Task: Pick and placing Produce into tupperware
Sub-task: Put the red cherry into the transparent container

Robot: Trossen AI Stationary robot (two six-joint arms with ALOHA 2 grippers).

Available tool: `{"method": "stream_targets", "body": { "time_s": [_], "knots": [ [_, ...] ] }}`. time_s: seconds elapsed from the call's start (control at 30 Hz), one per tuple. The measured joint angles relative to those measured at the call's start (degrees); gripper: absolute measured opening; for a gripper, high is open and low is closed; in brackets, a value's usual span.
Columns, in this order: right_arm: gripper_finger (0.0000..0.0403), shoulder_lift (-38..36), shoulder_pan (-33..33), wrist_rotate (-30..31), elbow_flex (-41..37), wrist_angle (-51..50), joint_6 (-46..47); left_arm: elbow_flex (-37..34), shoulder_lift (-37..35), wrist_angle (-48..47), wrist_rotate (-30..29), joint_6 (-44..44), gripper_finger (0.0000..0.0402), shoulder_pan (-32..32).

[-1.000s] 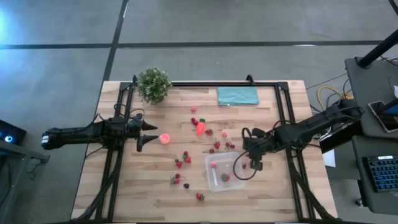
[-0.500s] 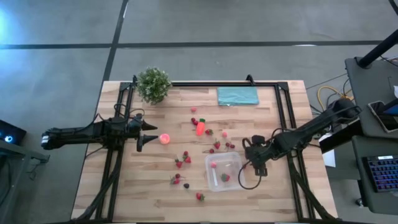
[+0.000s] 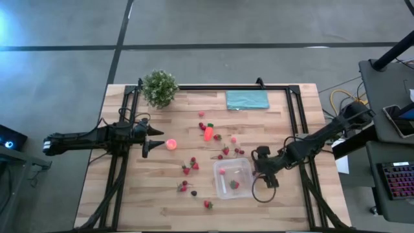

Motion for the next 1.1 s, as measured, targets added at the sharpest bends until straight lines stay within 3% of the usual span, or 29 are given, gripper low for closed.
{"method": "stream_targets", "body": {
  "time_s": [0.27, 0.77, 1.1],
  "knots": [
    [0.0262, 0.6, 1.9, 3.6, -1.0, 3.6, 1.2, 0.0, 0.0, 0.0, 0.0, 0.0, 0.0217, 0.0],
    [0.0257, 10.5, 2.2, 4.3, 0.4, 8.1, 1.7, 0.0, 0.0, 0.0, 0.0, 0.0, 0.0217, 0.0],
    [0.0177, 8.6, 2.2, 4.5, 0.2, 5.7, 2.5, 0.0, 0.0, 0.0, 0.0, 0.0, 0.0217, 0.0]
  ]
}}
